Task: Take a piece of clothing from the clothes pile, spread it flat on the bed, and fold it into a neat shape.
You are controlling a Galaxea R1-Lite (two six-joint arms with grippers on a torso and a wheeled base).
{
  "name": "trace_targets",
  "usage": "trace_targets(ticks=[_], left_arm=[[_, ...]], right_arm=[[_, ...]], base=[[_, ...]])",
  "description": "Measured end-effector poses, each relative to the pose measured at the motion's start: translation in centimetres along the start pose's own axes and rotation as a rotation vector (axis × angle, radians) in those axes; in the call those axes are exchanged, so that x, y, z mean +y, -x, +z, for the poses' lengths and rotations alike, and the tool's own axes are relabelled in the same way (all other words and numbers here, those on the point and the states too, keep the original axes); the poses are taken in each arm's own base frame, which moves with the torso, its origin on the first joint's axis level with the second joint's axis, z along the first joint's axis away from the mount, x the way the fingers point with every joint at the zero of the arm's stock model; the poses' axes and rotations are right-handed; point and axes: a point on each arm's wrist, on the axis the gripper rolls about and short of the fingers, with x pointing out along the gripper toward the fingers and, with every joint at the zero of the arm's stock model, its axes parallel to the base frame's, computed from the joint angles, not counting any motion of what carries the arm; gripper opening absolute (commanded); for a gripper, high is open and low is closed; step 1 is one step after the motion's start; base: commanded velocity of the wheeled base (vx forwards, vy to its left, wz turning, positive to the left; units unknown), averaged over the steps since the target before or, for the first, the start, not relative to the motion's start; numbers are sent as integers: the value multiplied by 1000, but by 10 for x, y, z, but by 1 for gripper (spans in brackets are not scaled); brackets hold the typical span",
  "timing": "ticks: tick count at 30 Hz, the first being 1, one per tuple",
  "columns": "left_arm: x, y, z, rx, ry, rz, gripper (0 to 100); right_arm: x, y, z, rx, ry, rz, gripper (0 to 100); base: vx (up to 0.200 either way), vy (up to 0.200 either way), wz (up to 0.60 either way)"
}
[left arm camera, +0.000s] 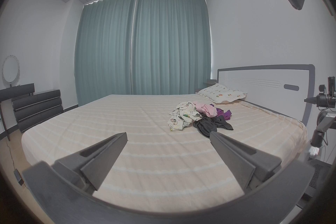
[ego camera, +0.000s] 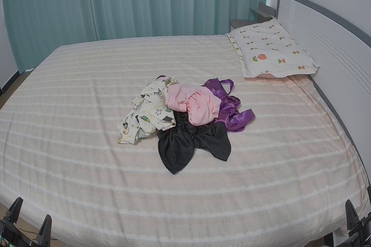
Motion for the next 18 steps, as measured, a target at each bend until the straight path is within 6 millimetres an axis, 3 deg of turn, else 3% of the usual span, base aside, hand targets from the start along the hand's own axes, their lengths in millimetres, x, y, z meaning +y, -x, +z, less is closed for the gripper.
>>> trace_targets(ticks=[7,14,18], left_arm=[[0,0,0,0,0,0,100],[0,0,0,0,0,0,100],[0,0,0,0,0,0,100]], right_arm=[[0,2,7,-21,0,20,100],[3,10,63,-90,7,90,100],[4,-3,85,-21,-20,134,100]], base=[[0,0,0],[0,0,0],[0,0,0]])
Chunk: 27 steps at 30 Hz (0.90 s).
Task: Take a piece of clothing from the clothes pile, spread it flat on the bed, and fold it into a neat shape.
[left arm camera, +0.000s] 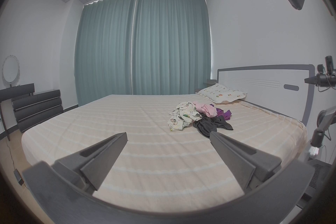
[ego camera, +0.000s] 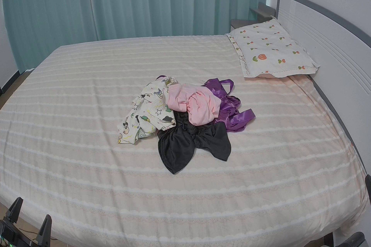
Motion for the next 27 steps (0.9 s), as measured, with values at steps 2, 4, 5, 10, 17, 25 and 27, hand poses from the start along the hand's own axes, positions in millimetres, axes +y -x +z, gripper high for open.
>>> trace_targets(ticks=[2,4,5,10,17,25,27], left_arm=[[0,0,0,0,0,0,100],[0,0,0,0,0,0,100],[0,0,0,0,0,0,100],[0,0,0,0,0,0,100],[0,0,0,0,0,0,100],[0,0,0,0,0,0,100],[0,0,0,0,0,0,100]], right_arm=[[0,-13,6,56,-26,25,100],[-1,-27,11,111,-49,45,100],[-1,-34,12,136,-59,52,100],[-4,-77,16,264,-115,83,100],[0,-149,6,385,-245,111,100],[16,-226,-29,506,-338,106,100],[22,-245,-42,537,-353,103,100]], base=[[0,0,0],[0,0,0],[0,0,0],[0,0,0],[0,0,0],[0,0,0],[0,0,0]])
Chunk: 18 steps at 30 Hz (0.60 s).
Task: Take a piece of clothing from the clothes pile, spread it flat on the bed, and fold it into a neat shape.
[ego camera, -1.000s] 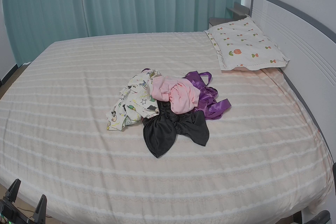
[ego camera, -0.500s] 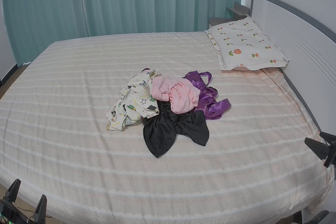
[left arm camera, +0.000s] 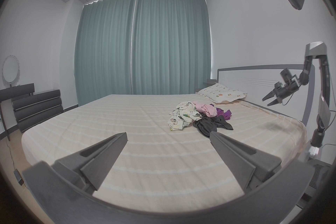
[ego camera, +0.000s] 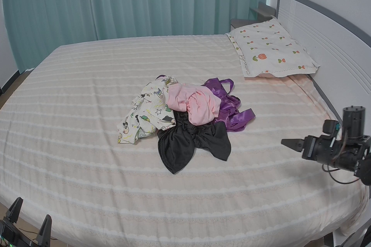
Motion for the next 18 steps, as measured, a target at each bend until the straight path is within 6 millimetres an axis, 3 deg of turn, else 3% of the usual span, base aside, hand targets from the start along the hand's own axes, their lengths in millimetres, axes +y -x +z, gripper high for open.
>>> trace_targets(ticks=[5,10,18], left_arm=[[0,0,0,0,0,0,100],[0,0,0,0,0,0,100],[0,0,0,0,0,0,100]], right_arm=[[3,-64,-7,67,-65,-10,100],[16,-114,-7,69,-148,19,100],[36,-175,-22,64,-149,4,100]], base=[[0,0,0],[0,0,0],[0,0,0]])
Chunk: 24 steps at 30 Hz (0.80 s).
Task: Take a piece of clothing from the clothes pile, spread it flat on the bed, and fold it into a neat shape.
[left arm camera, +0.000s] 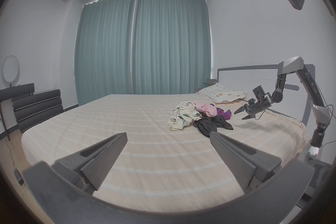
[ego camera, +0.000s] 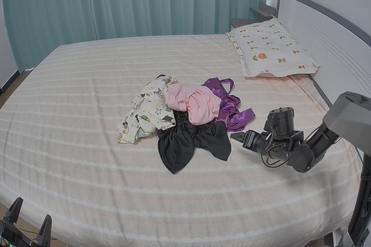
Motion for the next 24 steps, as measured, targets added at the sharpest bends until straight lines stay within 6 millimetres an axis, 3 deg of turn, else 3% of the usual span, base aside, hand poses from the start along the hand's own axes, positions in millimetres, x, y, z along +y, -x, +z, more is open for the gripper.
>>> trace_targets(ticks=[13,24], left_arm=[[0,0,0,0,0,0,100],[0,0,0,0,0,0,100]], right_arm=[[30,-62,-36,-4,54,-45,100],[30,-87,-48,-15,63,-75,100]], base=[[0,0,0],[0,0,0]])
